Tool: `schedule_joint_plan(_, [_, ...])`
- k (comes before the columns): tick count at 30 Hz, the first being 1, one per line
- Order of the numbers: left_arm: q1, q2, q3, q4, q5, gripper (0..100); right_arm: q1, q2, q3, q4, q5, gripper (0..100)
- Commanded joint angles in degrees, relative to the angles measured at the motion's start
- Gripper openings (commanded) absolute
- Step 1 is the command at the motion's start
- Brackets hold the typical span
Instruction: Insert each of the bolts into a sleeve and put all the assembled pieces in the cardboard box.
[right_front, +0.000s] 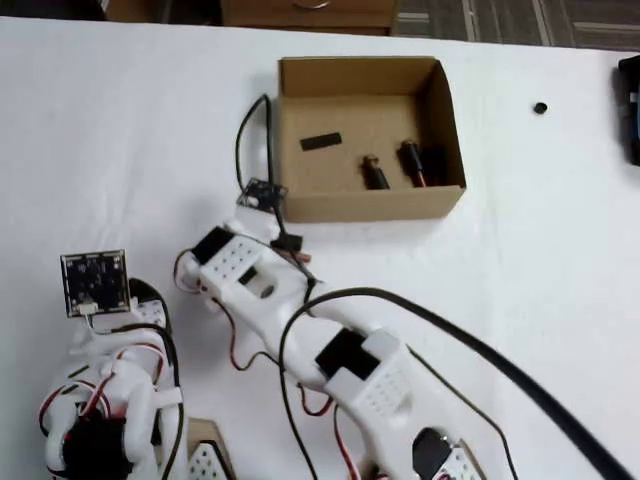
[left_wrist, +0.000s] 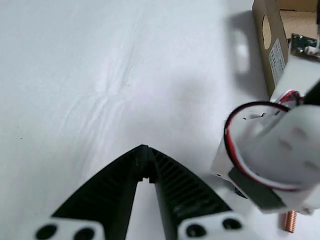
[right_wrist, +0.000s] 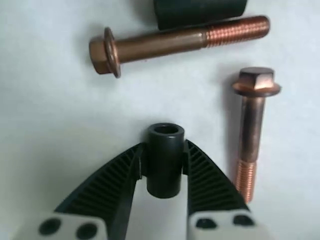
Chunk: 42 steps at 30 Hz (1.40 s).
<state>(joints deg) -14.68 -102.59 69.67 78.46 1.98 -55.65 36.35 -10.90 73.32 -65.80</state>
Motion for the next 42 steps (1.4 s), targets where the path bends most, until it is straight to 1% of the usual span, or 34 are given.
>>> schedule_joint_plan(1, [0.35,0.26,-2.15,0.0,-0.09,2,-4.0,-4.0,-7.47,2.07,4.57,2.0])
schedule_joint_plan(3, [2.46,0.26,-2.15,-0.09,-0.09,2,-2.15,-6.11,-10.2,4.79,7.91,2.0])
schedule_joint_plan(7, [6.24,0.26,-2.24,-0.97,-0.09,2,4.0,-9.8,-13.98,10.42,10.81,2.0])
schedule_joint_plan(12, [7.74,0.26,-2.42,-0.97,-0.09,2,14.73,-11.3,-14.24,12.26,13.71,2.0])
schedule_joint_plan(17, [9.49,0.26,-2.51,-0.97,-0.26,2,21.41,-11.65,-14.33,12.62,17.76,2.0])
schedule_joint_plan(20, [11.43,0.26,-2.24,-0.97,-0.26,2,22.81,-12.0,-14.95,13.67,19.87,2.0])
schedule_joint_plan(28, [14.95,0.26,-1.63,-0.97,-0.35,2,23.16,-18.68,-21.8,22.55,23.47,2.0])
schedule_joint_plan(32, [15.82,0.26,-0.57,-1.85,-0.35,2,23.6,-22.81,-21.71,23.08,25.67,2.0])
schedule_joint_plan(35, [16.26,0.35,0.4,-2.29,-0.35,2,24.92,-25.54,-22.07,23.87,29.01,2.0])
schedule_joint_plan(42, [21.36,0.35,4.35,-5.71,-0.35,2,30.81,-35.03,-21.71,25.63,35.69,2.0])
